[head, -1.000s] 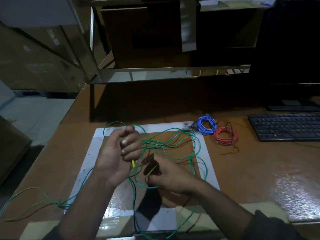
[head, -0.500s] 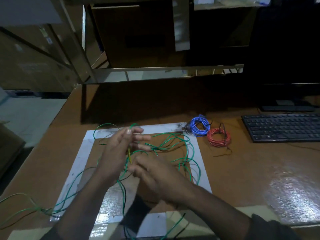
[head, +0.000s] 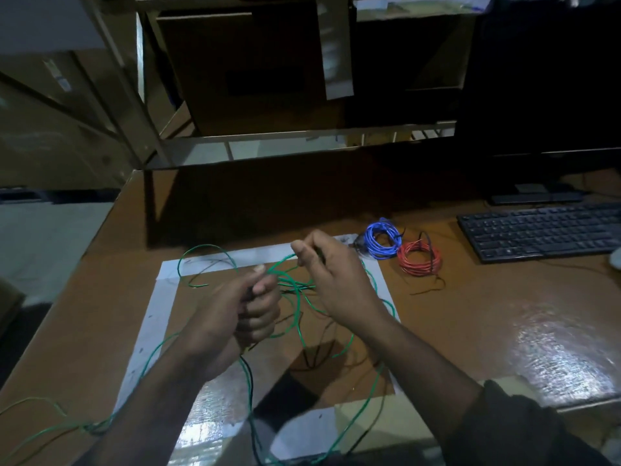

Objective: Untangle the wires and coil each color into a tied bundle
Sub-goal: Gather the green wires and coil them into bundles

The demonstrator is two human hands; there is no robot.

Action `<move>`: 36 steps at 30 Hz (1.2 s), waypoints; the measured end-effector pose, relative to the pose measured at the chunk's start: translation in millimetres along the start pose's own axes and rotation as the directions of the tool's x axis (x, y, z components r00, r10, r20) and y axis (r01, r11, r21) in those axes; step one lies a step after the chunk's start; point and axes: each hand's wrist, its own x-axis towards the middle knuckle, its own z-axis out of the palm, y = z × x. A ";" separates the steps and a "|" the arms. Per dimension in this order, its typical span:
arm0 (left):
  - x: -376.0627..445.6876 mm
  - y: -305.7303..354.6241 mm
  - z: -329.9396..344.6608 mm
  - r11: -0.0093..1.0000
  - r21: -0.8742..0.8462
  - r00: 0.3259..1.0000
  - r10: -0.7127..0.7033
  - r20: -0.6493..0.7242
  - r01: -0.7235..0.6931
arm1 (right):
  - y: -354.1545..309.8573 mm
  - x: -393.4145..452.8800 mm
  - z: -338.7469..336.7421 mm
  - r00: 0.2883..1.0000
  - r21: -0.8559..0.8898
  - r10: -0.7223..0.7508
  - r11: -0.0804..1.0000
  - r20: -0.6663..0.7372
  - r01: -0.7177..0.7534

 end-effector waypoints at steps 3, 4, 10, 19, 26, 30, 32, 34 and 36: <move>-3.6 16.5 -12.4 0.945 -0.326 0.969 0.075 0.237 0.006 | -1.9 -5.4 13.9 0.995 0.006 0.053 0.999 0.086 -0.053; -3.0 23.6 -17.8 0.908 -0.419 0.946 0.120 0.300 0.017 | -1.9 -9.5 19.2 0.990 -0.008 0.060 0.998 0.129 -0.060; 2.3 61.7 -45.6 0.765 -0.614 0.917 0.365 0.160 -0.197 | 2.1 -39.1 42.7 0.952 -0.309 0.063 0.950 0.300 0.034; 18.8 52.6 -52.0 0.720 0.474 0.817 0.577 -0.003 -0.507 | -8.2 -52.2 53.5 0.933 -0.323 -0.022 0.935 0.359 0.146; 13.5 19.0 -48.3 0.577 0.779 0.935 0.352 0.035 -0.246 | -18.8 -25.3 51.2 0.998 -0.183 -0.062 0.981 0.026 0.065; 5.7 19.0 -36.1 0.798 0.579 0.973 0.228 -0.032 -0.168 | -22.1 -13.1 44.1 0.991 -0.202 -0.082 0.978 -0.111 0.058; 1.1 22.1 -33.6 0.918 0.366 0.987 0.159 0.019 -0.155 | -22.6 -6.8 38.8 0.982 -0.172 -0.075 0.984 -0.173 0.045; -3.1 26.8 -33.3 0.978 0.175 0.987 0.092 0.133 -0.115 | -21.9 -1.5 33.8 0.978 -0.158 -0.044 0.987 -0.205 0.011; -4.9 33.7 -33.7 1.000 -0.014 0.966 0.011 0.259 -0.007 | -19.0 -0.7 31.4 0.982 -0.163 -0.014 0.986 -0.187 -0.017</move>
